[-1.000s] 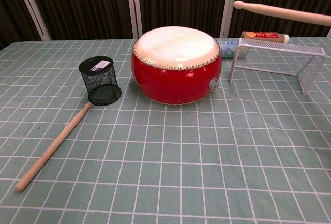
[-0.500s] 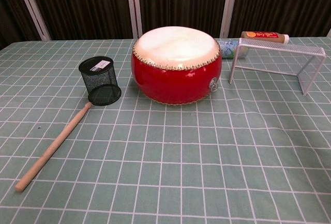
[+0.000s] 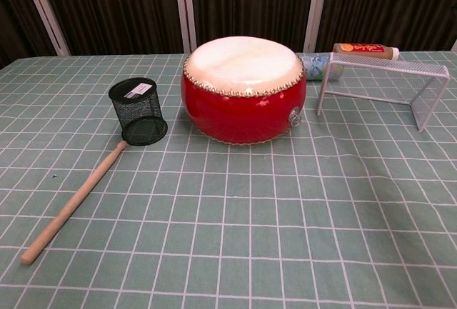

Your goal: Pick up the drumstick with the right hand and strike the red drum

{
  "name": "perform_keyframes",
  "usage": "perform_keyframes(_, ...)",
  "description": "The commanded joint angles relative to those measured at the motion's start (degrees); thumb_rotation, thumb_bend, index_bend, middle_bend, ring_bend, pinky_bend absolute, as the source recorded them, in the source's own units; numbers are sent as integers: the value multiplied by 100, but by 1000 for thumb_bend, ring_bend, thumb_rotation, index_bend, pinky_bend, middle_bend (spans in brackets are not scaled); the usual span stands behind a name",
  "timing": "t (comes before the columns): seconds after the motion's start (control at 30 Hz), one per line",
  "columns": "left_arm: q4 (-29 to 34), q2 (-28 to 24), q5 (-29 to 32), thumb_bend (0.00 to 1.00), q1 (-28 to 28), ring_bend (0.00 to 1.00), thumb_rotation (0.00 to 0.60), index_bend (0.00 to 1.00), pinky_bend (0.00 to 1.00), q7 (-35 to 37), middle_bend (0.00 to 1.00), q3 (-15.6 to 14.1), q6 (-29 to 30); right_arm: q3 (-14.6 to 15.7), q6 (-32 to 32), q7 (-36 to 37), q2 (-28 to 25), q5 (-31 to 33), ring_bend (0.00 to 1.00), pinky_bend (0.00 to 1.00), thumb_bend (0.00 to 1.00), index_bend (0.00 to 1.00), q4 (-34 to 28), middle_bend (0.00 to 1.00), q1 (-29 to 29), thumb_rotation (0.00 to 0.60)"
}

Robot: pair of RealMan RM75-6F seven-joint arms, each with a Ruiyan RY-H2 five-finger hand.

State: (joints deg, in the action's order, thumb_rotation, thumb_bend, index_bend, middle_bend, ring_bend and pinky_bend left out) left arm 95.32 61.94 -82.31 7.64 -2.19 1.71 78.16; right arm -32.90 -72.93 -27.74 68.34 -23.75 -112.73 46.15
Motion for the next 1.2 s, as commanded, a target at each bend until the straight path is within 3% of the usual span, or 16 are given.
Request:
perform_keyframes(0.03, 5, -1, 5, 0, 9, 0, 600, 0, 8, 5, 0, 1, -13, 199, -23, 29, 399, -47, 1000, 986, 653, 900, 321, 998, 234, 600)
perform_keyframes(0.23, 41, 14, 40, 0, 21, 0, 600, 0, 8, 27, 0, 15, -27, 707, -220, -455, 1116, -114, 1000, 986, 654, 900, 853, 998, 604, 600)
perform_keyframes(0.43, 74, 7, 63, 0, 22, 0, 600, 0, 8, 19, 0, 6, -43, 1693, -870, -1983, 1817, -948, 1000, 986, 654, 903, 1614, 998, 1067, 600)
perform_keyframes(0.6, 123, -20, 94, 0, 10, 0, 600, 0, 8, 95, 0, 3, -49, 1965, -1189, -2589, 2029, -1360, 1000, 986, 654, 903, 1900, 998, 1135, 600)
perform_keyframes(0.73, 164, -46, 139, 0, -1, 0, 600, 0, 8, 184, 0, 6, -65, 1648, -1245, -2199, 1987, -1305, 1000, 986, 654, 904, 1709, 998, 968, 600)
perform_keyframes(0.87, 196, -76, 153, 0, -1, 0, 600, 0, 8, 222, 0, -1, -89, 1047, -1226, -1463, 1740, -1097, 1000, 986, 654, 904, 1215, 998, 700, 600)
perform_keyframes(0.93, 188, -63, 144, 0, -1, 0, 600, 0, 8, 219, 0, -4, -82, 563, -1320, -693, 1525, -1245, 1000, 985, 654, 904, 884, 998, 472, 600)
perform_keyframes(1.0, 178, -52, 136, 0, 1, 0, 600, 0, 8, 224, 0, -3, -78, 322, -1206, -94, 1385, -1299, 1000, 986, 653, 904, 637, 998, 262, 600)
perform_keyframes(1.2, 178, -39, 130, 0, 7, 0, 600, 0, 8, 227, 0, 2, -71, -101, -981, 1162, 1263, -1437, 1000, 986, 653, 904, 309, 998, -142, 600)
